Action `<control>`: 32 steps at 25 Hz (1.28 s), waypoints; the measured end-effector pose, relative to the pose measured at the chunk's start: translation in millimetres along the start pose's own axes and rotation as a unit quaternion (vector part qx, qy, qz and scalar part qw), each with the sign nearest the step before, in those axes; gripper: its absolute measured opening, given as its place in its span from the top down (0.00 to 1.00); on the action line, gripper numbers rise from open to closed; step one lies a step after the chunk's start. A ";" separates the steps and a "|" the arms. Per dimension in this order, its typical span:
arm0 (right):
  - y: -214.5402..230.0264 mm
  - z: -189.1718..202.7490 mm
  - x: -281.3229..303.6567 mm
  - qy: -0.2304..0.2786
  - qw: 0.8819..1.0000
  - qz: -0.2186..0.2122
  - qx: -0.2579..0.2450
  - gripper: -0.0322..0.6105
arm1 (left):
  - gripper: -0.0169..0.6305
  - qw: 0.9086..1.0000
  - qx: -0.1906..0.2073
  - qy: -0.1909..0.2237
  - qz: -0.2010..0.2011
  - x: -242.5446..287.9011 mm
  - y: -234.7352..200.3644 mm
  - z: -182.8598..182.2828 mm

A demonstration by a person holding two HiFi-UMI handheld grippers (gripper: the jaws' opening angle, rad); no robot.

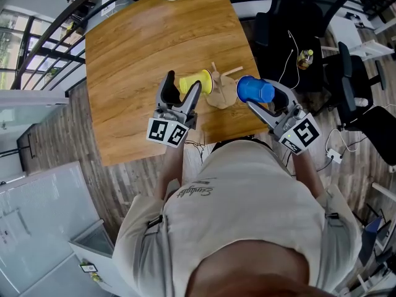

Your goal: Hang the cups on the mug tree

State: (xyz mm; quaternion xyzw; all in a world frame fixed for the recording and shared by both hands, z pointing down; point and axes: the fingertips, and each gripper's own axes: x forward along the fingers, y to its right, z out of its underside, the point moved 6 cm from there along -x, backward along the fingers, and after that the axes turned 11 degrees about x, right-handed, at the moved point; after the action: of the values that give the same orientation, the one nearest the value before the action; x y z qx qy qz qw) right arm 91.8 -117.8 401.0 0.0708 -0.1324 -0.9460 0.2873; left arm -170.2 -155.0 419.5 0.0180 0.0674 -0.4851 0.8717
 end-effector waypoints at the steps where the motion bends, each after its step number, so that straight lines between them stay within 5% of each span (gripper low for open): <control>1: -0.8 -1.0 -0.8 0.001 1.000 0.000 -0.001 0.57 | 0.41 1.000 0.000 0.002 0.002 -1.0 1.3 -2.6; 15: -1.3 -12.1 -9.0 0.016 1.000 0.003 -0.011 0.57 | 0.43 0.999 0.023 0.026 0.021 -14.0 20.3 -42.5; 17: 0.8 -14.6 -7.9 0.018 1.000 0.005 -0.014 0.57 | 0.52 0.999 0.031 0.028 0.015 -16.2 21.4 -46.9; 19: 3.1 -16.4 -5.6 0.018 1.000 0.010 -0.018 0.57 | 0.81 0.999 0.038 0.032 0.006 -18.7 20.4 -52.0; 24: 7.8 -16.5 -4.3 0.014 1.000 0.014 -0.013 0.57 | 0.91 0.999 0.037 0.033 -0.005 -20.6 21.9 -60.0; 32: 19.1 -18.0 2.0 0.016 1.000 0.022 0.002 0.57 | 0.93 0.999 0.028 0.009 -0.014 -22.9 22.1 -52.3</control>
State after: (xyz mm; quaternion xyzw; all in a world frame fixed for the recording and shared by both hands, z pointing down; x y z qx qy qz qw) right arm 104.0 -138.0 389.3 0.0836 -0.1314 -0.9380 0.3098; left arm -168.7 -118.9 370.1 0.0458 0.0613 -0.4990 0.8632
